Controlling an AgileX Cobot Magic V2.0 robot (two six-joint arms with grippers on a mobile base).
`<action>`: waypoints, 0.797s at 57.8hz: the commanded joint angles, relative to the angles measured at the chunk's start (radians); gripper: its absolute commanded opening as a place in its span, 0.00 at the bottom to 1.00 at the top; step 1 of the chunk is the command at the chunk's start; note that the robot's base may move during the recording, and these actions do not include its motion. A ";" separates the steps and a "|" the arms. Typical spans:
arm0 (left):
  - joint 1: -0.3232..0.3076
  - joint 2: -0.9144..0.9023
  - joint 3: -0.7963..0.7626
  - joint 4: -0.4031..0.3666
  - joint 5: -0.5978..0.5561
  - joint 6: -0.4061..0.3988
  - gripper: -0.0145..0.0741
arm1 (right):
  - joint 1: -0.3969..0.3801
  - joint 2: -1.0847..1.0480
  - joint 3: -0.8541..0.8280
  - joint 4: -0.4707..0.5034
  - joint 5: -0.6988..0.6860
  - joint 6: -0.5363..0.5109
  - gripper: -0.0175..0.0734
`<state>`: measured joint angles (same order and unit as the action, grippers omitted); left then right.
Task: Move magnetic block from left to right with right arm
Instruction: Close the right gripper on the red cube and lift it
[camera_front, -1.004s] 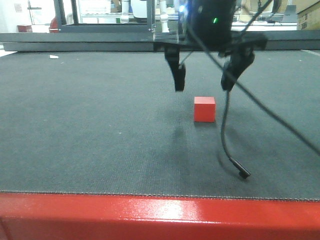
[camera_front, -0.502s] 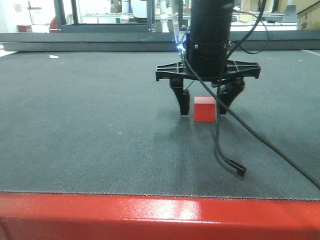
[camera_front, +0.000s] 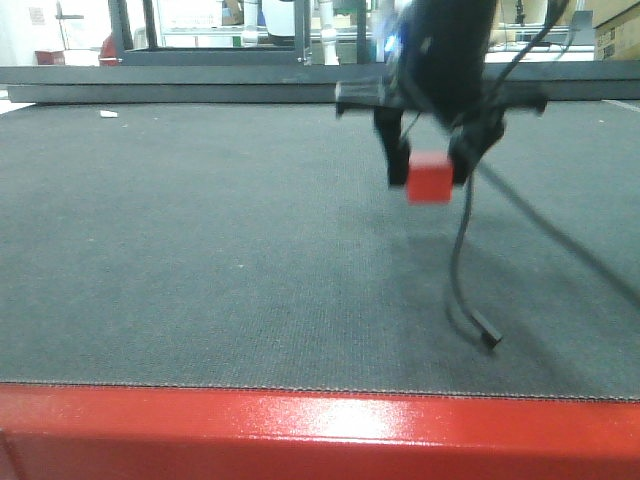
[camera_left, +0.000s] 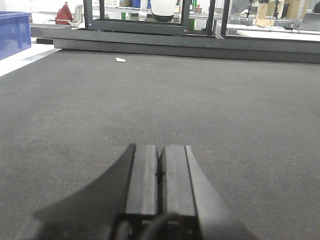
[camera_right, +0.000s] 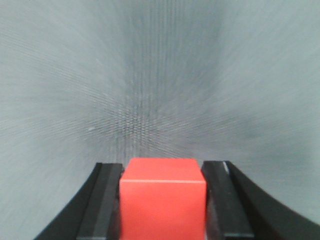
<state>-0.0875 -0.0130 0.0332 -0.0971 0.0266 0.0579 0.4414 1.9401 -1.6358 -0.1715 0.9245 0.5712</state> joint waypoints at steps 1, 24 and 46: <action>-0.006 -0.012 0.007 -0.005 -0.083 -0.006 0.02 | -0.030 -0.163 0.041 -0.007 -0.050 -0.088 0.41; -0.006 -0.012 0.007 -0.005 -0.083 -0.006 0.02 | -0.147 -0.708 0.690 0.004 -0.384 -0.238 0.41; -0.006 -0.012 0.007 -0.005 -0.083 -0.006 0.02 | -0.152 -1.272 1.080 -0.007 -0.537 -0.267 0.41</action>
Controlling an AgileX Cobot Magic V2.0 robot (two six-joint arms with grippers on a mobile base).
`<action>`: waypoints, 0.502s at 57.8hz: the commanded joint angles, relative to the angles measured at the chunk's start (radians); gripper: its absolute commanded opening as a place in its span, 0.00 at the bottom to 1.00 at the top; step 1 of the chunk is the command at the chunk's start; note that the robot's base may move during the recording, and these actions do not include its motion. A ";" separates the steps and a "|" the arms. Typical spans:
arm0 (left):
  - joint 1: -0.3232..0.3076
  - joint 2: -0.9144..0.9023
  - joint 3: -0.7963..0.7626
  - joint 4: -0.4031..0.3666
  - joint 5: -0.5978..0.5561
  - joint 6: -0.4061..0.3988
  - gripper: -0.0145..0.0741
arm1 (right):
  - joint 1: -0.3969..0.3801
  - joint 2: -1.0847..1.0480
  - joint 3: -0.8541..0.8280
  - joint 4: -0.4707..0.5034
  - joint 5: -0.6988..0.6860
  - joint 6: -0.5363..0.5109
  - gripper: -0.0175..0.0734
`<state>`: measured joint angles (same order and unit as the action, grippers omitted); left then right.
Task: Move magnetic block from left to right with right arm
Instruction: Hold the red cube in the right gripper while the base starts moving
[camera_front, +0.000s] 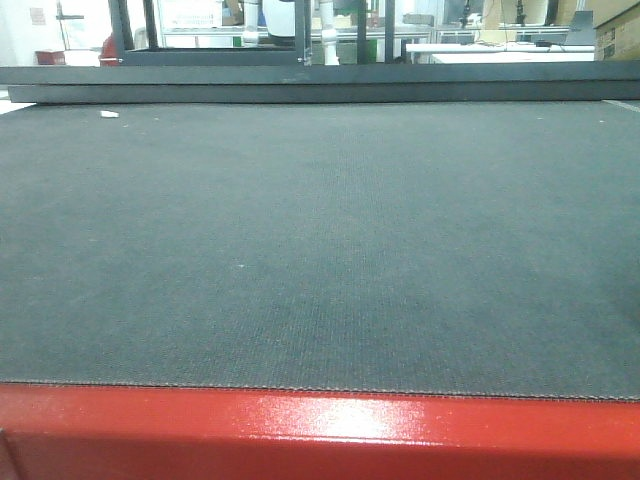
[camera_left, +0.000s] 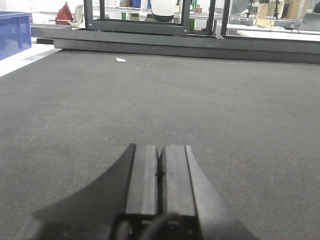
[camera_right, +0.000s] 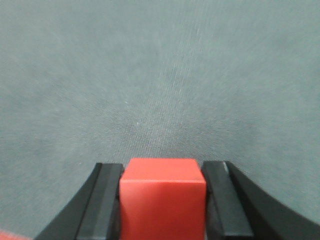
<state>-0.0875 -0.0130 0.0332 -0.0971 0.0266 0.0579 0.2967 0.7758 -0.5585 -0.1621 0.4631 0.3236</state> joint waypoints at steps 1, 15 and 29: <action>-0.006 -0.012 0.007 -0.005 -0.083 -0.006 0.02 | -0.007 -0.124 0.004 -0.018 -0.068 -0.022 0.41; -0.006 -0.012 0.007 -0.005 -0.083 -0.006 0.02 | -0.007 -0.366 -0.001 -0.097 0.000 -0.040 0.41; -0.006 -0.012 0.007 -0.005 -0.083 -0.006 0.02 | -0.007 -0.464 -0.002 -0.138 -0.061 -0.040 0.41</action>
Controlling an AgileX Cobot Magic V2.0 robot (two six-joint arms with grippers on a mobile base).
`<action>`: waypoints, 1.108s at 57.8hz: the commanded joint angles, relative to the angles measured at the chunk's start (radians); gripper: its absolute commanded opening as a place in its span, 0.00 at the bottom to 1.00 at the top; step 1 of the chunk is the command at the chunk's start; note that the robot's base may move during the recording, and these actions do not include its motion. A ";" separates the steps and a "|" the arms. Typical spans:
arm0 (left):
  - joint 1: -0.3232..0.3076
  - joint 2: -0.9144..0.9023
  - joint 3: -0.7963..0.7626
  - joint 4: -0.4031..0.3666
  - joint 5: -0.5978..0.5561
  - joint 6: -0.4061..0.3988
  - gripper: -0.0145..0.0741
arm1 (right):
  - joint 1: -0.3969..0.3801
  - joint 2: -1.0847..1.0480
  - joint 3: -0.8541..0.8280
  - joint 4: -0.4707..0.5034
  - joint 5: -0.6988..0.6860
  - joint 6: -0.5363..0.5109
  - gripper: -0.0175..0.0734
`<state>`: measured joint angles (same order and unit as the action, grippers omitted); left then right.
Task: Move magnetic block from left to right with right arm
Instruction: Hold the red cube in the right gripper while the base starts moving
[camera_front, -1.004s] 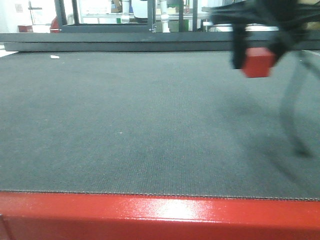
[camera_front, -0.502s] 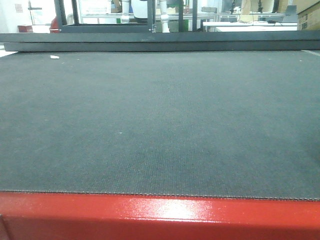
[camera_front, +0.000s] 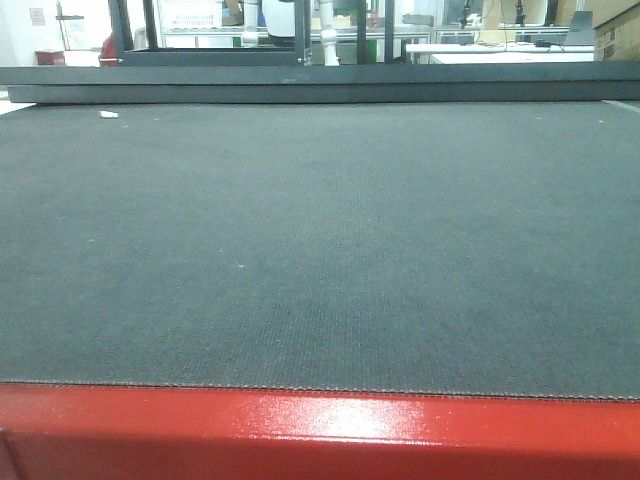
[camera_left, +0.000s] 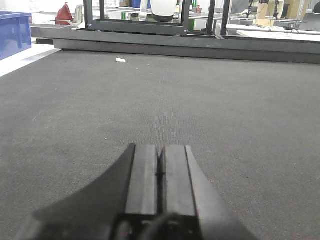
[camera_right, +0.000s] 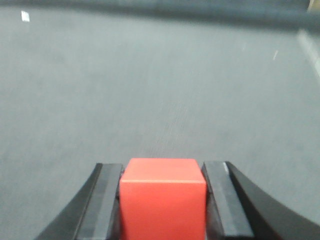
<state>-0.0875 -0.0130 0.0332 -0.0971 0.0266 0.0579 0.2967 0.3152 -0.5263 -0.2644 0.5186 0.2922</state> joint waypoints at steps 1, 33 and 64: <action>-0.006 -0.012 0.007 -0.005 -0.083 -0.006 0.02 | -0.007 -0.003 -0.034 -0.038 -0.122 -0.008 0.41; -0.006 -0.012 0.007 -0.005 -0.083 -0.006 0.02 | -0.007 -0.001 -0.033 -0.041 -0.135 -0.008 0.41; -0.006 -0.012 0.007 -0.005 -0.083 -0.006 0.02 | -0.007 -0.001 -0.033 -0.041 -0.135 -0.008 0.41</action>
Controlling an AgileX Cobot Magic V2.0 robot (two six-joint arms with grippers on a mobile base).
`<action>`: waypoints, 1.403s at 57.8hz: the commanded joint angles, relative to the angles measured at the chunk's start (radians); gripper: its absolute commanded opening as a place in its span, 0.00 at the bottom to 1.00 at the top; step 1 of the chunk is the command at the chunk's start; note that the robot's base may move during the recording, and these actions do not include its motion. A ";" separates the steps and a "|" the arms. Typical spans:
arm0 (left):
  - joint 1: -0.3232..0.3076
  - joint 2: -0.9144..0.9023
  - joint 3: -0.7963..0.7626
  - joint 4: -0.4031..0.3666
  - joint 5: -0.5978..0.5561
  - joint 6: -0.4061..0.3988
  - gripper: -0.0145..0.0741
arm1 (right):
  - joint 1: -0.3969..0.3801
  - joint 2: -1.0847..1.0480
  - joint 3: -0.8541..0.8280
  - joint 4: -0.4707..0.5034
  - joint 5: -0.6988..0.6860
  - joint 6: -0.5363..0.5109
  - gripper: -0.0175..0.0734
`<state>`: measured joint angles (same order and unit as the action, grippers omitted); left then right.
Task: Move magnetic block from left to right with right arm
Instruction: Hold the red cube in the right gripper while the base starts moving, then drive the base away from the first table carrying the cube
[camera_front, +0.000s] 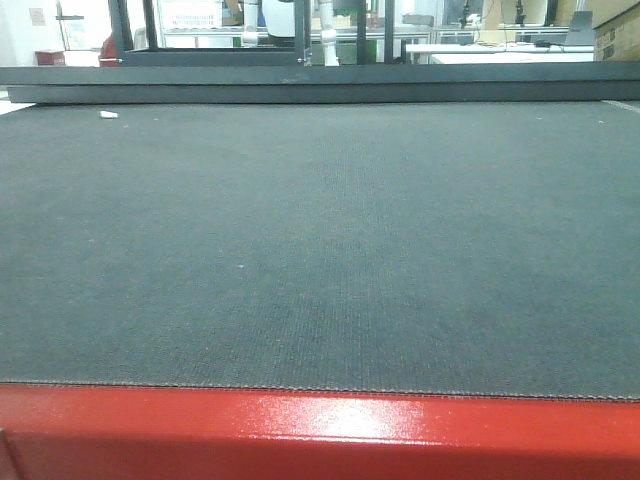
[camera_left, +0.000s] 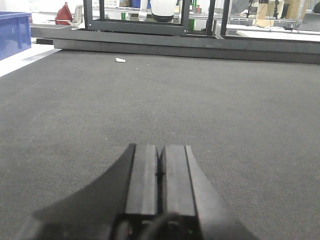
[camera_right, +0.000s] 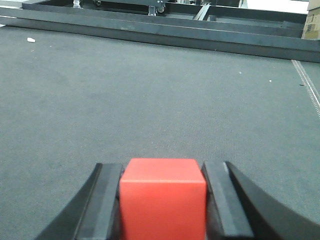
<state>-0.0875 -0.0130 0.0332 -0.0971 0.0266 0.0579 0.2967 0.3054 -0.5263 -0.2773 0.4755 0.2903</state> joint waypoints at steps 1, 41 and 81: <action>-0.006 -0.012 0.007 -0.005 -0.083 -0.006 0.02 | -0.007 0.009 -0.033 -0.028 -0.092 -0.006 0.41; -0.006 -0.012 0.007 -0.005 -0.083 -0.006 0.02 | -0.007 0.009 -0.033 -0.028 -0.075 -0.006 0.41; -0.006 -0.012 0.007 -0.005 -0.083 -0.006 0.02 | -0.007 0.009 -0.033 -0.028 -0.075 -0.006 0.41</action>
<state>-0.0875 -0.0130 0.0332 -0.0971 0.0266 0.0579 0.2967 0.3054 -0.5263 -0.2797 0.4818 0.2903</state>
